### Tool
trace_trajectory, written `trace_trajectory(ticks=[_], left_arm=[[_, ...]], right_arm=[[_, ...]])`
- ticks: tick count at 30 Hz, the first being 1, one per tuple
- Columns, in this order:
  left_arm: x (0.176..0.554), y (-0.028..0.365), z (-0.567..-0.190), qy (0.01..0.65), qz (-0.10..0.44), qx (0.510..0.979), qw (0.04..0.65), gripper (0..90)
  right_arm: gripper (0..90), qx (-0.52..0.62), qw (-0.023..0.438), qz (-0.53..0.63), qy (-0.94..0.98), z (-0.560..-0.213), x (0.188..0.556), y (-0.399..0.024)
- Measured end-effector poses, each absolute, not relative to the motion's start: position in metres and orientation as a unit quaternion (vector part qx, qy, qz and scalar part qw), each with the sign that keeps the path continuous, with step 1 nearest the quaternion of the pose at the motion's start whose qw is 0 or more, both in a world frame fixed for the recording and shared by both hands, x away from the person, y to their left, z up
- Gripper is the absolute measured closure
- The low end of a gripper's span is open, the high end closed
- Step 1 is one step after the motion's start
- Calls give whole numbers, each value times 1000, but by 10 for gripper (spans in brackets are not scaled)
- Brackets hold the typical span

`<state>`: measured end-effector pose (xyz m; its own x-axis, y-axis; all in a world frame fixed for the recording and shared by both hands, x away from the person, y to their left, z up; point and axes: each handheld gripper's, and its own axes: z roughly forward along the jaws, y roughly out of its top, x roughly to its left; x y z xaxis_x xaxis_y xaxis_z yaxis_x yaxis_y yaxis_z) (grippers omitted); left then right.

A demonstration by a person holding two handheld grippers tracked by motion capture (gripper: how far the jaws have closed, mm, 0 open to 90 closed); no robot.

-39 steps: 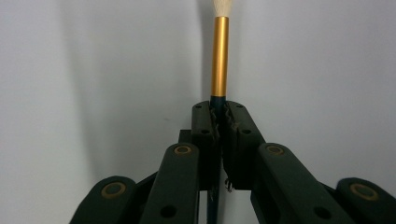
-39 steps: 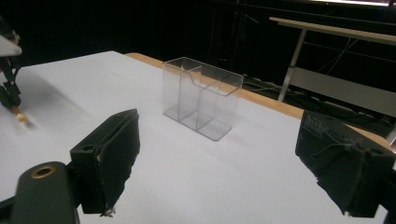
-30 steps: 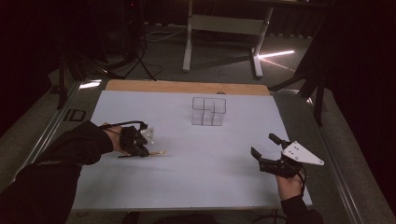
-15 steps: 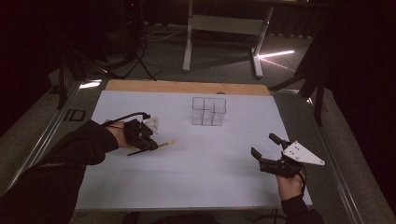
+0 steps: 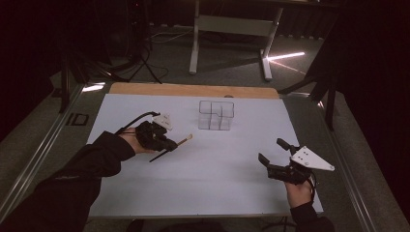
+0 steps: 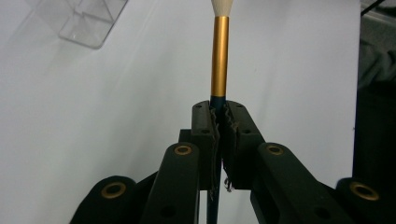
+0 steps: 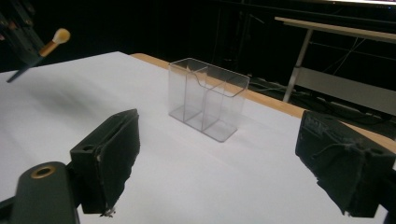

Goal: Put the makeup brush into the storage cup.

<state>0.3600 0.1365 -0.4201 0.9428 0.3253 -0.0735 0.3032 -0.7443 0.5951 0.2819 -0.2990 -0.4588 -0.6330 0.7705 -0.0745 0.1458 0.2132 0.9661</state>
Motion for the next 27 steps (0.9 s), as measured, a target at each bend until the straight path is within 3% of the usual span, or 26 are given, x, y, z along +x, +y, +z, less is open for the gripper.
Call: trace_trajectory(ticks=[16,27], left_arm=[[355,130,-428,228,10,870,437,840],[352,117,-437,253,8,836,487,840]], right_arm=[[135,317,281,539,728,-460,282,-297],[138,313,277,539,731,-461,282,-293]])
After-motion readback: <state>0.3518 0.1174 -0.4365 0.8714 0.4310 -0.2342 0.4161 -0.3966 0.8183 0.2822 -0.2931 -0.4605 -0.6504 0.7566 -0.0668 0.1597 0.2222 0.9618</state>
